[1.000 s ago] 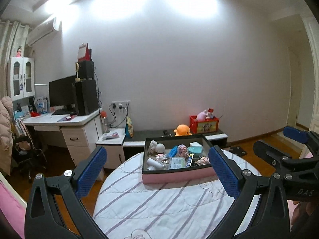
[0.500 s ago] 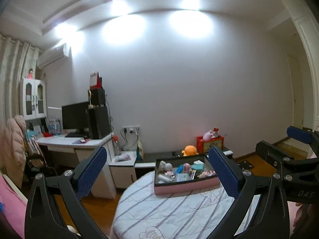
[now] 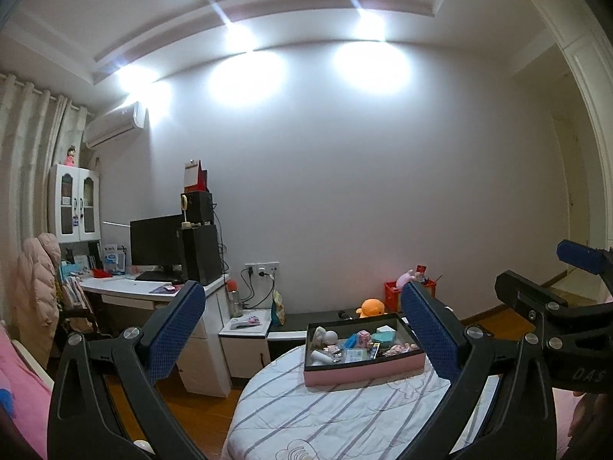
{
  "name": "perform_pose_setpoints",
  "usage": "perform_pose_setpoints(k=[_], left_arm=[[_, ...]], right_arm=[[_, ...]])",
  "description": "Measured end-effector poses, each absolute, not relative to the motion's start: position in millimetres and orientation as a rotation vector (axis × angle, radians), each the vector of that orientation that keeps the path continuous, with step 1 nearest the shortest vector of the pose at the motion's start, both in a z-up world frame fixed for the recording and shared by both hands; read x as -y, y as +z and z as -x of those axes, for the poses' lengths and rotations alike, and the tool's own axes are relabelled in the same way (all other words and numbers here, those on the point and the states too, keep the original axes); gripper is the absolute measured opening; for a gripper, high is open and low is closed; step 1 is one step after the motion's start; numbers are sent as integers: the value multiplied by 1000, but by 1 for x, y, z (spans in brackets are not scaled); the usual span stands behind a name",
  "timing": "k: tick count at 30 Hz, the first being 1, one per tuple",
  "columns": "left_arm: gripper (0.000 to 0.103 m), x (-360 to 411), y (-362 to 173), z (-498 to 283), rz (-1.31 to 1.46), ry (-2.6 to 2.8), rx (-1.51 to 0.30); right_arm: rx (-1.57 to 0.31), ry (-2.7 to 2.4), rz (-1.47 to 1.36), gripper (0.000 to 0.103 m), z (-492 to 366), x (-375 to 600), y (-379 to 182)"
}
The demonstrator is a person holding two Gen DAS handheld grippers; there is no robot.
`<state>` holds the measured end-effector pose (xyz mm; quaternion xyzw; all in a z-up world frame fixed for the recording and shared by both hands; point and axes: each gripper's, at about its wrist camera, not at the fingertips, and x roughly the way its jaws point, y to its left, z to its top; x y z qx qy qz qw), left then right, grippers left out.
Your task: Organize rigid objects
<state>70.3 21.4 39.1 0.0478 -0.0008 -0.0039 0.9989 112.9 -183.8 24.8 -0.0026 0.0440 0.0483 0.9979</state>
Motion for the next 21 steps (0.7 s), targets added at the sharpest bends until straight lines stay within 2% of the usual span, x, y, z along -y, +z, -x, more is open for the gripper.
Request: perform_pose_setpoints(k=[21], left_arm=[[103, -22, 37, -67, -88, 2, 7]], right_arm=[[-90, 108, 0, 103, -106, 183, 23]])
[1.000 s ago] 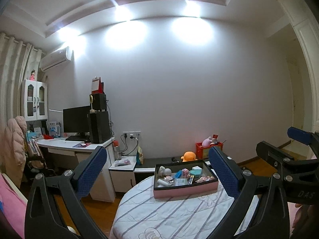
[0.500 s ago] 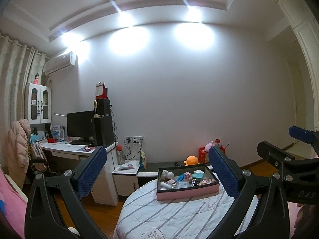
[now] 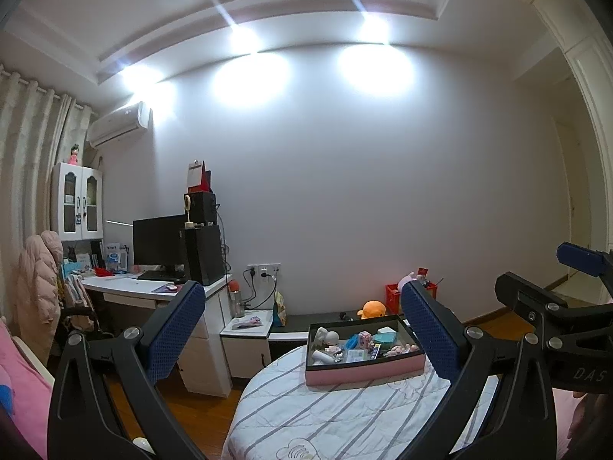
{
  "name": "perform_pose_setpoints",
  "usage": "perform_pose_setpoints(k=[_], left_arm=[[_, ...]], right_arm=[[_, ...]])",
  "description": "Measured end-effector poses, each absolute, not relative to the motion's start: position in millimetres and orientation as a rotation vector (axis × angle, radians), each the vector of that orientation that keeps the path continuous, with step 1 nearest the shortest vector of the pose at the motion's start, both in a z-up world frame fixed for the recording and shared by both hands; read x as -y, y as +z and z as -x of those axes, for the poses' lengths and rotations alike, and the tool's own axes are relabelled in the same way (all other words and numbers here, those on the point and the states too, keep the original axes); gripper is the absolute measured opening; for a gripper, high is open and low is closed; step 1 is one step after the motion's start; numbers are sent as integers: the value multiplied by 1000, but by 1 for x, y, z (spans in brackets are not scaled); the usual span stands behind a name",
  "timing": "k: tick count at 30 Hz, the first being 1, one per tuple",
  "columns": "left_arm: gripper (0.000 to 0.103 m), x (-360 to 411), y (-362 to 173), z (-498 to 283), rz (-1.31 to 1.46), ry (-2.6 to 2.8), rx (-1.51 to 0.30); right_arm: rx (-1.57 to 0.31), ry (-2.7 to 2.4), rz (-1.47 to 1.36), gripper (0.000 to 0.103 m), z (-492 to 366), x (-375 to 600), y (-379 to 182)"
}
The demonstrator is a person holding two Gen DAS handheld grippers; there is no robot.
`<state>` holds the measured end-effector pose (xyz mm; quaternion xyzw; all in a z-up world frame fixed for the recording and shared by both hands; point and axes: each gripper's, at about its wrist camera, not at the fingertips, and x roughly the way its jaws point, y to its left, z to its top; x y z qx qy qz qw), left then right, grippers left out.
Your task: Organize rigid objects
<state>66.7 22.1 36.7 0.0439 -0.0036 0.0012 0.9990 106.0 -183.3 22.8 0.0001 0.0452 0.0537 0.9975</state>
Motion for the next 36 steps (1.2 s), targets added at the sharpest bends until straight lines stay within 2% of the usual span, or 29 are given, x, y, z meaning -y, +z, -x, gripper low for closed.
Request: perform_pose_setpoints(k=[36], left_arm=[[103, -18, 36, -72, -73, 9, 5]], right_arm=[[-112, 106, -1, 103, -110, 185, 18]])
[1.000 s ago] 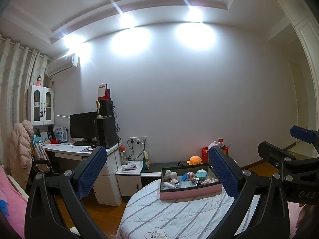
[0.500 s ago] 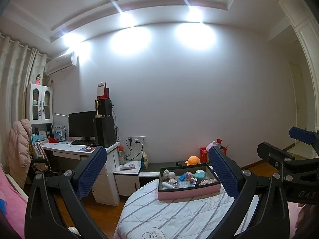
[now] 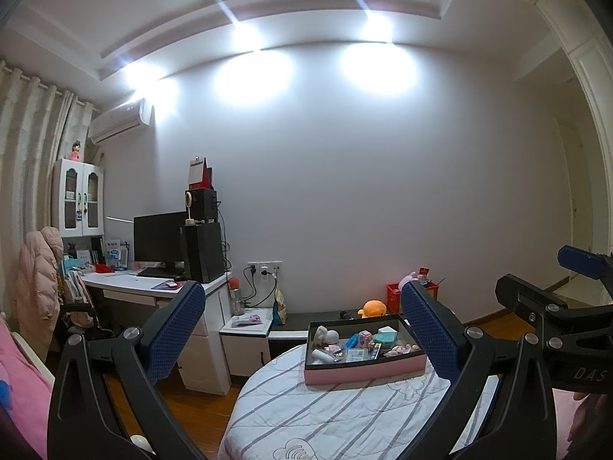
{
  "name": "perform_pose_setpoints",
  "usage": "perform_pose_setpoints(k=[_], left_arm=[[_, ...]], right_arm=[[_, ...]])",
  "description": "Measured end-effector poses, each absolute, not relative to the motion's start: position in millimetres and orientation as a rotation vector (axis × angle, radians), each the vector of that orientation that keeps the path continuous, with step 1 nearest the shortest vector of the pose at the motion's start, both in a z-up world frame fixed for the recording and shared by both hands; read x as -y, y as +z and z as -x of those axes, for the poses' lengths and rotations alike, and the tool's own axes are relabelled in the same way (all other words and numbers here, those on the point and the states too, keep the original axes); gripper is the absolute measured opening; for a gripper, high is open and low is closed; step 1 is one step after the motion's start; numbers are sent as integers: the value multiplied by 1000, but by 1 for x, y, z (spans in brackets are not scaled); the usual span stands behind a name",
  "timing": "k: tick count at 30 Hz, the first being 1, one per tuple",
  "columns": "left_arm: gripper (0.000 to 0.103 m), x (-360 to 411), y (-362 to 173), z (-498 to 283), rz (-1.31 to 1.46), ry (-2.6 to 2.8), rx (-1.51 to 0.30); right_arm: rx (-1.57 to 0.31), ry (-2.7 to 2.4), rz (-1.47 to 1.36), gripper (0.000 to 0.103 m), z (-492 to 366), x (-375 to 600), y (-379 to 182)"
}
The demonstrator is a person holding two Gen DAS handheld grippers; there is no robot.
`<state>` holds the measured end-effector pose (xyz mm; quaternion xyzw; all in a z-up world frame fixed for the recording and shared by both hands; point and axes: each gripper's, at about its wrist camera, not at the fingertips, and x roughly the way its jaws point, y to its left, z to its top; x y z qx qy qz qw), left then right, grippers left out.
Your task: Organize rigid objects
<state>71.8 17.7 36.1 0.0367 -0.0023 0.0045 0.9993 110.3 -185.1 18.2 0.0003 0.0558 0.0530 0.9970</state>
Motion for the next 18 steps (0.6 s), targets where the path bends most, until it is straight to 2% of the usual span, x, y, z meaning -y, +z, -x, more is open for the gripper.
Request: perform_pose_setpoints(k=[18], left_arm=[[103, -17, 32, -78, -55, 0, -5]], right_arm=[[-120, 115, -1, 103, -113, 181, 16]])
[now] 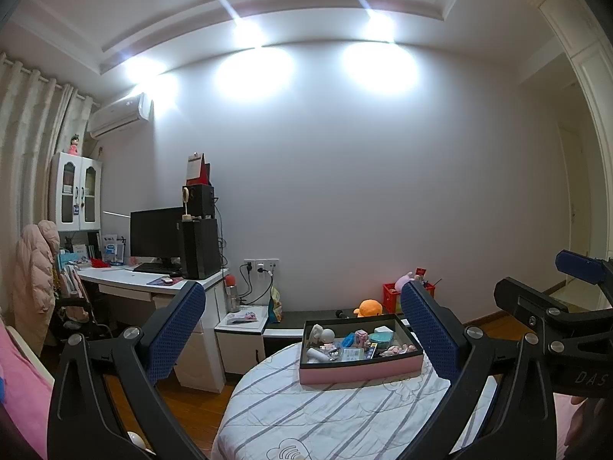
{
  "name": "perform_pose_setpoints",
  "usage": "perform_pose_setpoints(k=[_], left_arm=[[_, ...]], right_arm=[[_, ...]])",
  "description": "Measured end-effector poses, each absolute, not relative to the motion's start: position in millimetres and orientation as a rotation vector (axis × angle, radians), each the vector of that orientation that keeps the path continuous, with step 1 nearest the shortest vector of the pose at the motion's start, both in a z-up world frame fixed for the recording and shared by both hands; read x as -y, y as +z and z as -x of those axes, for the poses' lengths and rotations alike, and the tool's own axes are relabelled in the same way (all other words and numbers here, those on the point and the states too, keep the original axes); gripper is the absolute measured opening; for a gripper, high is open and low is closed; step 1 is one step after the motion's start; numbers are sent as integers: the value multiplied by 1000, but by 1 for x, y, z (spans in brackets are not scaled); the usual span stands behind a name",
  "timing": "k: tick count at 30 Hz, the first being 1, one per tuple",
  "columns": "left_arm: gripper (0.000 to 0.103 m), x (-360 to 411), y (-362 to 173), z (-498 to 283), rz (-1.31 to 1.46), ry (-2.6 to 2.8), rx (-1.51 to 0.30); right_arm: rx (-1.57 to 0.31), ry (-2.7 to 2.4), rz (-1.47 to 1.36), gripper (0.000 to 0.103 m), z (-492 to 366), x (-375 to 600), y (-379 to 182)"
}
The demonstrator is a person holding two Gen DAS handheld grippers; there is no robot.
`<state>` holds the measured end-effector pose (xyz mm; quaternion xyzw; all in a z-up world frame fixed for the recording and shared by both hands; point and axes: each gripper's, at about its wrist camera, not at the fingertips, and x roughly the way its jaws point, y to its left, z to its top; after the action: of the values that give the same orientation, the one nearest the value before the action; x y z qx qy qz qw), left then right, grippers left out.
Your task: Organize rigid objects
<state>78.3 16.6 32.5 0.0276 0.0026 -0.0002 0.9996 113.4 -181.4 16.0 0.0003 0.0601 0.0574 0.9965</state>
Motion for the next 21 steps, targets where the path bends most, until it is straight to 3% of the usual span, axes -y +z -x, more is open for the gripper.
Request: perform_pose_setpoints(k=[21], left_arm=[[103, -15, 29, -86, -56, -5, -7]], right_arm=[[-134, 116, -4, 103, -116, 180, 14]])
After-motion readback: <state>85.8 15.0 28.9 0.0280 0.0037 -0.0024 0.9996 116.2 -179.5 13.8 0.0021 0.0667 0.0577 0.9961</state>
